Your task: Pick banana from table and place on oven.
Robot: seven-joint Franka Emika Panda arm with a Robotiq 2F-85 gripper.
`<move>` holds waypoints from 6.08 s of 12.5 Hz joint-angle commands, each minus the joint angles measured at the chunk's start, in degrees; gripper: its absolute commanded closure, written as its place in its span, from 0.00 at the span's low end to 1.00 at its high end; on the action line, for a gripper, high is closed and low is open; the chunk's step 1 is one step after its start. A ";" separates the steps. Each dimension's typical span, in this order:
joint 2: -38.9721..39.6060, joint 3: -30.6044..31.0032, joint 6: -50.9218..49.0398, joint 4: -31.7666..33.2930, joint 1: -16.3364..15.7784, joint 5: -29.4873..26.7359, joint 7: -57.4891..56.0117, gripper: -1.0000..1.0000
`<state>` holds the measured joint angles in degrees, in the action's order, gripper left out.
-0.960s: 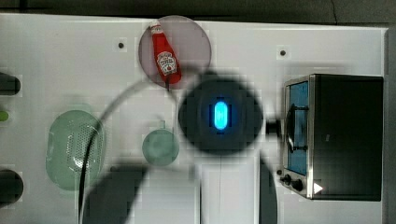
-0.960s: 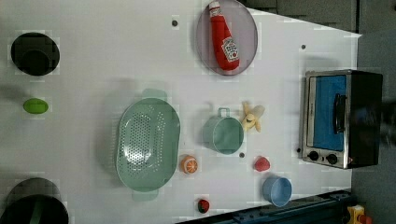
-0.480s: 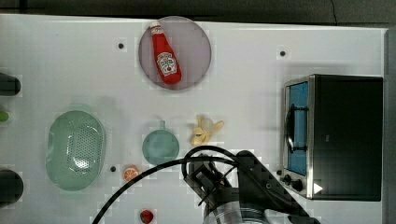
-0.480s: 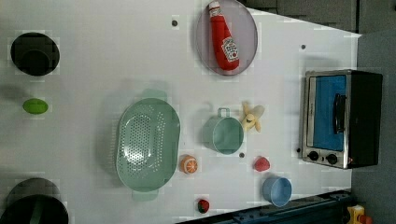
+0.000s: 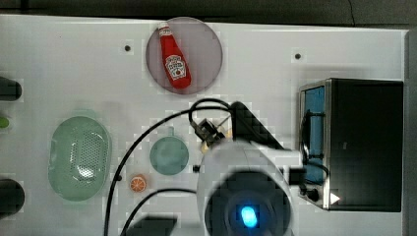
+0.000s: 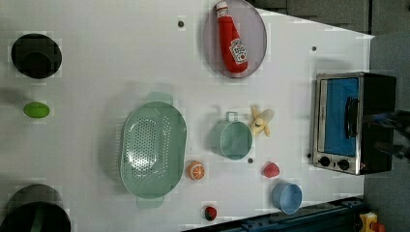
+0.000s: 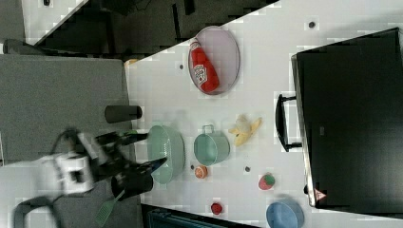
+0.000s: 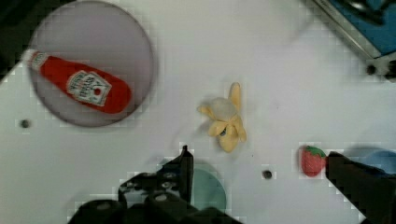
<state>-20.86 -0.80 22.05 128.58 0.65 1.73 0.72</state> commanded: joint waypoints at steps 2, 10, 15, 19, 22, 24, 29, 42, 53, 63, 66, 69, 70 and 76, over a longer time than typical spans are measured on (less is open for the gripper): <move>7.24 -0.48 10.66 6.85 0.07 0.31 2.53 0.00; 26.01 -0.62 29.78 10.45 0.13 0.31 2.53 0.00; 35.61 -0.59 37.83 10.61 0.13 0.31 2.53 0.00; 39.96 -0.44 41.60 10.67 0.10 0.31 2.57 0.00; 41.05 -0.38 42.69 10.68 0.09 0.31 2.60 0.29; 41.04 -0.28 43.80 10.63 0.05 0.31 2.60 0.53; 38.60 -0.26 44.57 10.40 0.04 0.31 2.60 0.73; 8.65 -1.42 -7.67 -11.75 0.16 0.32 2.56 0.73; 18.66 -21.50 -6.80 -20.35 1.68 1.27 -18.05 0.73; 32.77 -35.10 8.88 -20.35 2.45 -1.10 -44.05 0.73; 33.48 -35.10 9.78 -20.30 2.61 -1.50 -44.13 0.50; 33.42 -34.97 9.84 -20.48 2.60 -1.50 -44.16 0.16; 33.32 -35.03 9.84 -20.81 2.61 -1.50 -44.19 0.05; 26.54 -33.69 1.77 -28.62 0.64 -1.27 -47.70 0.00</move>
<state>10.94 -36.06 23.12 102.00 3.11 1.78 -43.81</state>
